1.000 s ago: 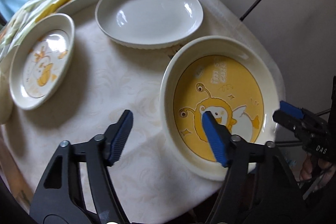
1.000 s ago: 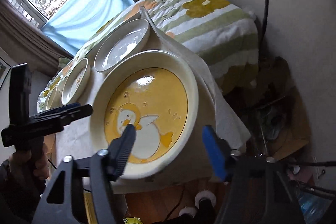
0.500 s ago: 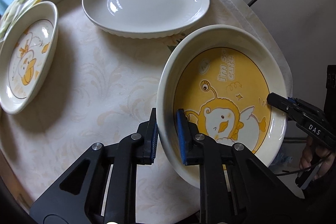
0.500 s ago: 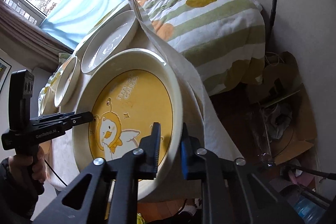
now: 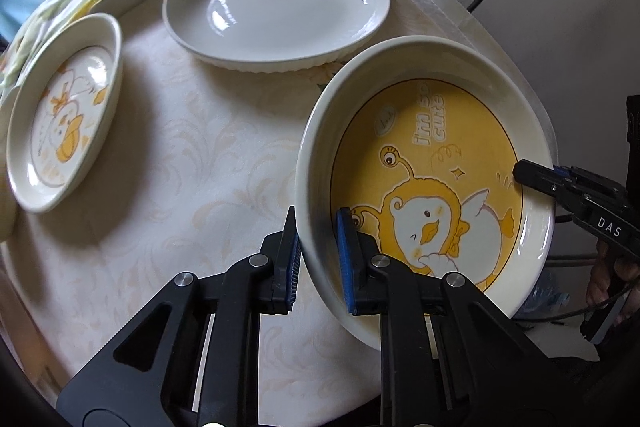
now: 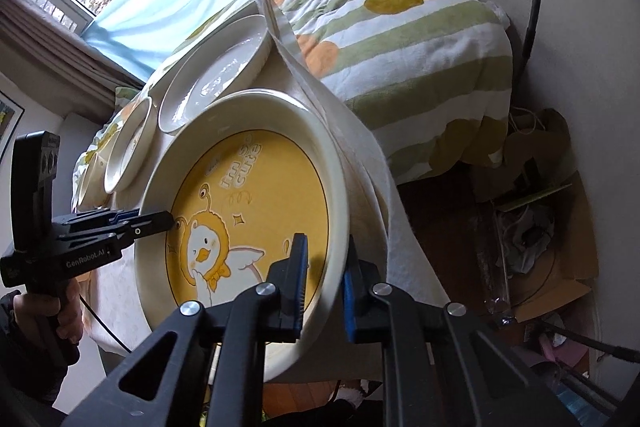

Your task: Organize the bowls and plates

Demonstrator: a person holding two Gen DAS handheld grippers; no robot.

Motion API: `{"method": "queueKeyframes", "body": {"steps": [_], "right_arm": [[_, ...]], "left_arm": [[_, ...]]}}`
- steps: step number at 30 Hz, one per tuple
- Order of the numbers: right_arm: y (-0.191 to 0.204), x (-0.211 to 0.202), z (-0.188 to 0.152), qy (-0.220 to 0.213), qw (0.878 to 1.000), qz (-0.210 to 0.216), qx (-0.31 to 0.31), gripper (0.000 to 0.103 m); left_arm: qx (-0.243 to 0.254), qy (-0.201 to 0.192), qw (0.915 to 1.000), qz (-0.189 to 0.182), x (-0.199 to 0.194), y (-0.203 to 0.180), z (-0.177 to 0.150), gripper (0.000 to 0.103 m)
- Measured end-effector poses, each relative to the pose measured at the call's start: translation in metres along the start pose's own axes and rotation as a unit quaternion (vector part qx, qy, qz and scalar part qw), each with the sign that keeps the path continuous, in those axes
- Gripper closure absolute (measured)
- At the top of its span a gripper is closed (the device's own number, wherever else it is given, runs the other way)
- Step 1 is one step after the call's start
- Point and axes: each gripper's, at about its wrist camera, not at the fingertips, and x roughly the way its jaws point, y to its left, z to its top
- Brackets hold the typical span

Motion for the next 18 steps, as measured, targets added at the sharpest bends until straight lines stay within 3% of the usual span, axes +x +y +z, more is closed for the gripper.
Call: {"method": "queueKeyframes", "body": {"steps": [8,18], "right_arm": [[0.03,-0.01,0.016,0.006,0.998,0.018,-0.058,0.089],[0.127,-0.004,0.023,0.029,0.984,0.063,-0.163,0.089]], "left_arm": [[-0.057,-0.037,0.9976,0.013,-0.042,0.021,-0.019,0.088],[-0.151,-0.094,0.9828,0.047,-0.117,0.09,-0.085,0.088]]}}
